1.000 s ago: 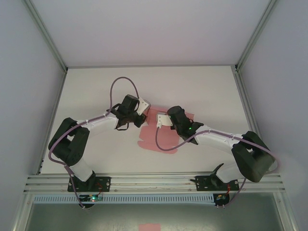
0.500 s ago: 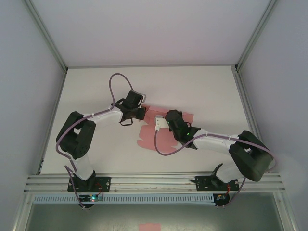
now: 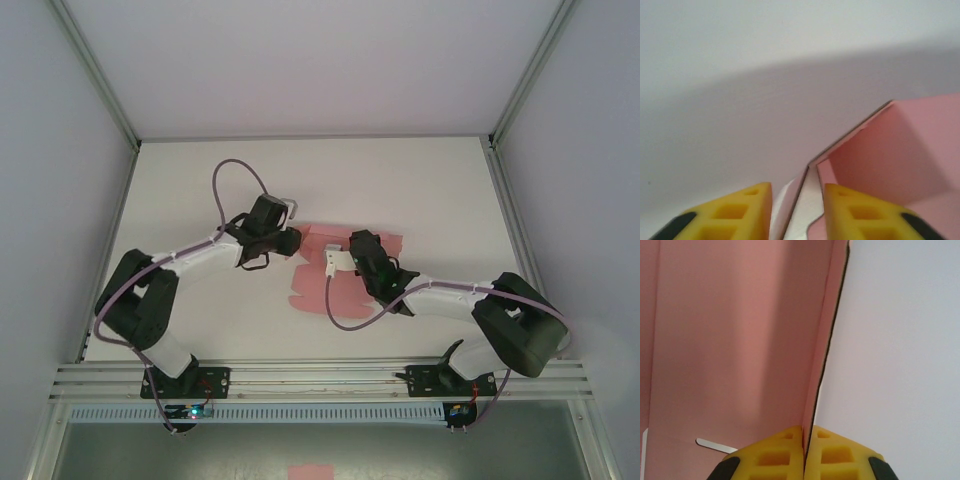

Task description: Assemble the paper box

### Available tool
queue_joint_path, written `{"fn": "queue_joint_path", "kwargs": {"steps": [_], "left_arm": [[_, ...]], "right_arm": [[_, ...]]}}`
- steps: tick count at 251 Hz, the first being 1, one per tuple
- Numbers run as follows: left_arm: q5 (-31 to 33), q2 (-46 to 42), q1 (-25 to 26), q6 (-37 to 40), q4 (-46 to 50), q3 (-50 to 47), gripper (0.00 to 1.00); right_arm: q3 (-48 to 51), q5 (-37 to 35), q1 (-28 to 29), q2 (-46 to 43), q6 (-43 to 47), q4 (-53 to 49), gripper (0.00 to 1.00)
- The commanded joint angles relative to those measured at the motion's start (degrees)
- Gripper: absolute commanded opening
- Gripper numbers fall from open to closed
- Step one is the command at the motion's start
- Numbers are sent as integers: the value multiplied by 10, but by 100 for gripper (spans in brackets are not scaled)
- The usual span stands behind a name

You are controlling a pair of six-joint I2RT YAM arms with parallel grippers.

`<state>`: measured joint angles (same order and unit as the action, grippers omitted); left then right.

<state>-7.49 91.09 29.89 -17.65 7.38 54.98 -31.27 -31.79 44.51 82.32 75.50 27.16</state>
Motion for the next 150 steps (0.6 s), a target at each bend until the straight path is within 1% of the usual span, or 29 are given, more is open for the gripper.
{"fn": "queue_joint_path", "kwargs": {"steps": [1,15,27,40,52,68,82,91,95,108,120,134,150], "left_arm": [[10,-55,-4,10,13,-8,42],[36,-77,-11,13,20,-21,50],[72,-94,-26,-4,26,-31,64],[89,-103,-58,-29,34,-42,80],[95,-101,-93,-60,38,-51,82],[77,-78,-134,-82,37,-52,82],[67,-44,-144,-74,24,-47,81],[53,-17,-145,-61,20,-36,76],[42,-5,-145,-53,20,-28,72],[-19,35,-143,-28,16,-7,59],[-87,63,-141,0,1,3,52],[-160,73,-131,33,-35,-9,50],[-218,61,-114,67,-78,-37,48]], "right_arm": [[17,16,-7,9,38,33,0],[20,25,-8,5,34,33,0],[20,30,-8,-1,27,30,0],[16,35,-9,-9,17,18,0],[16,39,-8,-15,12,7,0],[17,39,-9,-19,11,4,0],[17,38,-9,-20,10,4,0],[16,39,-9,-22,6,2,0],[16,40,-8,-23,5,1,0],[13,43,-8,-24,1,-7,0],[11,41,-8,-25,-2,-11,0],[12,39,-9,-24,-3,-11,0],[11,38,-8,-25,-9,-18,0]]}}
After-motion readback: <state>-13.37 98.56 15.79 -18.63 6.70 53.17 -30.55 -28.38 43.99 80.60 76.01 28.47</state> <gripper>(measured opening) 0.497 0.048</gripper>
